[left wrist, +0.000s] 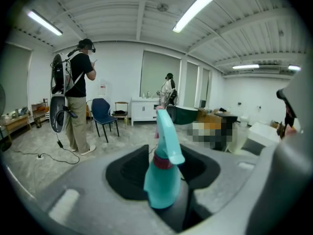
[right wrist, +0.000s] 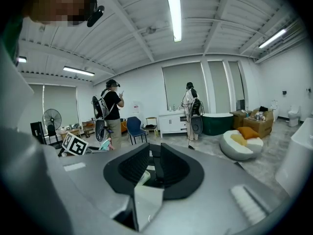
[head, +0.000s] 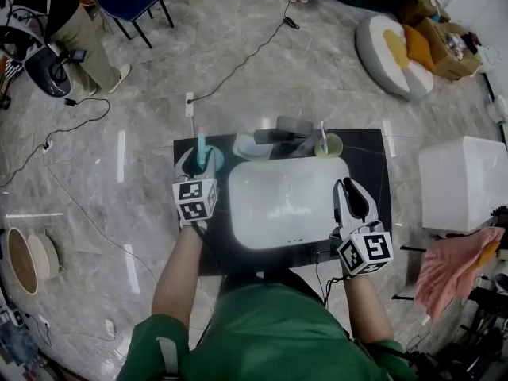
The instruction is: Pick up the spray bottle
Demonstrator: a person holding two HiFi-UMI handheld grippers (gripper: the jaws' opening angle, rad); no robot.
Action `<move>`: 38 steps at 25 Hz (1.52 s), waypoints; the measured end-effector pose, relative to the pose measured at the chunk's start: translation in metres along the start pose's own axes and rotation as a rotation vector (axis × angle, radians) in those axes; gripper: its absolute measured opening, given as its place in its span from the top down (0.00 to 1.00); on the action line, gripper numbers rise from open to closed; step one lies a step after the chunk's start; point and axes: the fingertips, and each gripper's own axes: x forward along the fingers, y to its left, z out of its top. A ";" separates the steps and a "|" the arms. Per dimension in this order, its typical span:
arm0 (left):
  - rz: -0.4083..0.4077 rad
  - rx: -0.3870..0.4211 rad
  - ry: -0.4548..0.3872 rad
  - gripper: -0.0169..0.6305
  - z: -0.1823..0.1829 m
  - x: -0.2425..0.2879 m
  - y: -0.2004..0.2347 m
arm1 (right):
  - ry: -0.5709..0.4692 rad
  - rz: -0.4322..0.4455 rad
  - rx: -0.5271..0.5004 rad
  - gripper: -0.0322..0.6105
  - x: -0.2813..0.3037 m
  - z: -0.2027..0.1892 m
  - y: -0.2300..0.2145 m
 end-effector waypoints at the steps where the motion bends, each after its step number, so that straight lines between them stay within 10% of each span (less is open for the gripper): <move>1: 0.000 0.002 0.000 0.72 -0.001 0.000 0.000 | -0.002 0.005 -0.004 0.85 0.000 0.000 0.001; 38: -0.033 -0.013 -0.197 0.77 0.089 -0.155 -0.038 | -0.084 0.120 -0.050 0.89 -0.044 0.037 0.055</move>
